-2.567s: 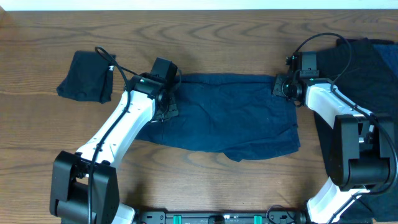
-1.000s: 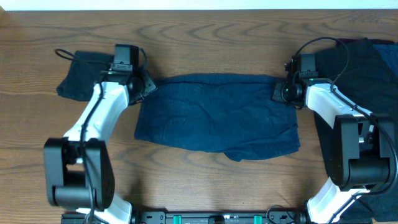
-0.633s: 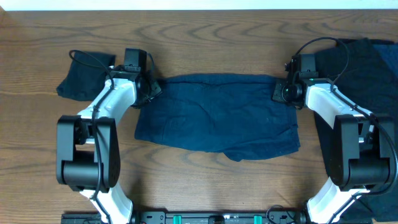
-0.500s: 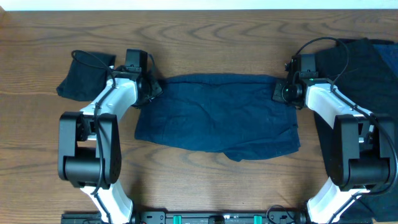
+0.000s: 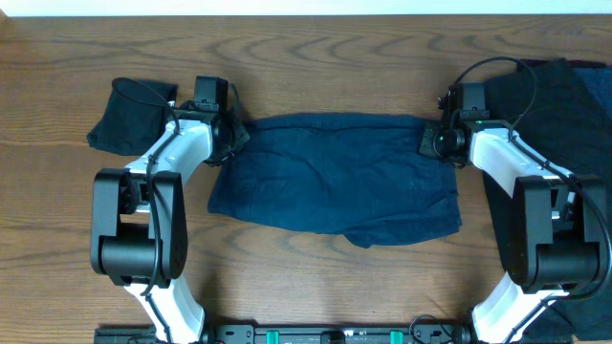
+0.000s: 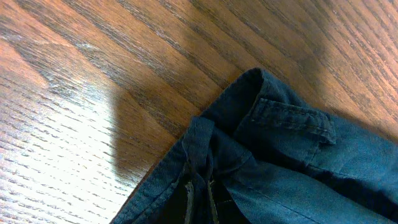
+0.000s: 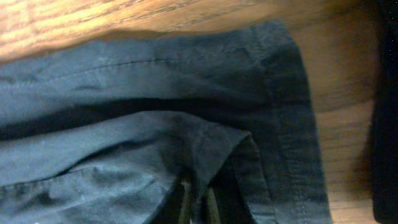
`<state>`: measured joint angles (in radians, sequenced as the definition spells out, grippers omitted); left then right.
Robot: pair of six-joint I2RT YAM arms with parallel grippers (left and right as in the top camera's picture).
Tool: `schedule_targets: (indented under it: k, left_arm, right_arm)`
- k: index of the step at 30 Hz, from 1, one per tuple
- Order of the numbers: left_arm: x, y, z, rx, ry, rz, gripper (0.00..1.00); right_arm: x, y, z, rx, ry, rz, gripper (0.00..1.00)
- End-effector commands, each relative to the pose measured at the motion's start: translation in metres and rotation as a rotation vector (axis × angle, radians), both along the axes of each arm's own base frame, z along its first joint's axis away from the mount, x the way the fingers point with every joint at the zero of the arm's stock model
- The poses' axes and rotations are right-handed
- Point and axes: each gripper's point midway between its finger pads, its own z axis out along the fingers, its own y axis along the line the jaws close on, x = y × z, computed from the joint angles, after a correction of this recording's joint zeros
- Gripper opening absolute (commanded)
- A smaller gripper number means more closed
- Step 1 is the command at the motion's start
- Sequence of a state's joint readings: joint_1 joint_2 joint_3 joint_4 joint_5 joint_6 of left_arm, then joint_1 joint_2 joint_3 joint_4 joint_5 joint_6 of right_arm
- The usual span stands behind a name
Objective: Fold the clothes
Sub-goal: 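Grasp the left top corner of the shorts with the left gripper, then lift both top corners and fold them toward the bottom edge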
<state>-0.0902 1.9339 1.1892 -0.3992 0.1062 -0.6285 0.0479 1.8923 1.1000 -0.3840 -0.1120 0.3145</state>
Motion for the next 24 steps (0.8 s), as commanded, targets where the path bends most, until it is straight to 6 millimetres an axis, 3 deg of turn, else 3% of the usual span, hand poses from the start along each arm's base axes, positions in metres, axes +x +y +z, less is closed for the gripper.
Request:
schedule_targets:
  k: [1,8,15,19,24]
  left_arm:
    - [0.009,0.0,0.006,0.002,-0.02,-0.005,0.06]
    - [0.014,-0.008,0.042,-0.044,-0.098,-0.021,0.06]
    - [0.007,-0.007,0.085,-0.04,-0.162,-0.041,0.06]
    - [-0.012,-0.006,0.092,-0.036,-0.117,-0.042,0.06]
    - [-0.042,-0.003,0.084,-0.028,0.005,-0.041,0.06]
  right_arm:
    - [-0.004,-0.001,-0.005,-0.022,0.012,0.027,0.01]
    - [0.001,-0.001,0.001,-0.022,-0.012,0.027,0.01]
    - [0.003,-0.004,0.038,-0.019,-0.078,0.019,0.01]
    - [-0.005,-0.004,0.062,-0.014,-0.098,0.019,0.01]
    - [-0.028,-0.005,0.082,-0.014,-0.067,0.017,0.01]
